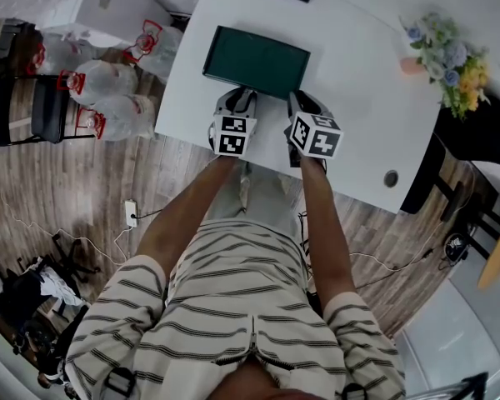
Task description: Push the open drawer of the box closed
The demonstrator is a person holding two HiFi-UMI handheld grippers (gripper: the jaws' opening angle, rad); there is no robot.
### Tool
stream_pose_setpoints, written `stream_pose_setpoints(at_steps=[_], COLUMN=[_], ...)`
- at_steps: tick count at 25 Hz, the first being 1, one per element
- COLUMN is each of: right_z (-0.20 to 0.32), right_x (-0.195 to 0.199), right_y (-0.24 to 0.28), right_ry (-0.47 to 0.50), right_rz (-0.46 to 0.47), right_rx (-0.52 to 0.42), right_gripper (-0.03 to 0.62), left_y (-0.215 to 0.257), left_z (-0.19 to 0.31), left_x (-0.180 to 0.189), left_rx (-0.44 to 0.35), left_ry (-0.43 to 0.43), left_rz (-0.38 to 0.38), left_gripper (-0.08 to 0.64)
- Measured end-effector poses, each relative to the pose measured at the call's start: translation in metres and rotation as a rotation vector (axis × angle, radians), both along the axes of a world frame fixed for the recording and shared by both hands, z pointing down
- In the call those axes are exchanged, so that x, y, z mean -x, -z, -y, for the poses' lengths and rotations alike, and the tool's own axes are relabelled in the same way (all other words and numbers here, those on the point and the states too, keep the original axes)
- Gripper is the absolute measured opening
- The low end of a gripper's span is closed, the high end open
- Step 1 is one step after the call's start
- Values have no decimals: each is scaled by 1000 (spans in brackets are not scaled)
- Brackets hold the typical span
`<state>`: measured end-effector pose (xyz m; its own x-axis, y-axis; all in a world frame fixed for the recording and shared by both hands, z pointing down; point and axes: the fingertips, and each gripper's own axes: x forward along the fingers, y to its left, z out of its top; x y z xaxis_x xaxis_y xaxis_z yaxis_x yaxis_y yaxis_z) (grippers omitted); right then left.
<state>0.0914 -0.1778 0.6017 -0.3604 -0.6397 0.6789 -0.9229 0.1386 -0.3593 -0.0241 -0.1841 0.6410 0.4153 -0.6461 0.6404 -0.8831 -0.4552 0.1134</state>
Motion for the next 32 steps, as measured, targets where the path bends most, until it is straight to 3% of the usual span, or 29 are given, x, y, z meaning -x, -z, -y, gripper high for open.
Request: stream_pose_setpoints(at_steps=[2,9,19,22,32], right_z=[0,-1,0,0,0], right_x=[1,0,-1,0,-1], right_y=[0,-1,-1,-2,7], right_ry=[1,1,6,4,-19], right_rz=[-2,-7,-22,-18,15], right_rx=[0,-3,-3,-3,6], right_gripper=[72,72,72,71,88], left_y=[1,6,44,58,94], left_z=[-2,-8,-18,-24,-45], left_x=[0,7,15,17,21], left_rx=[-5,-20,-91,-113,-144], left_ry=[-10,2,25,24,-4], left_rz=[10,30,11,9,-10], left_gripper=[123,114,65,4,0])
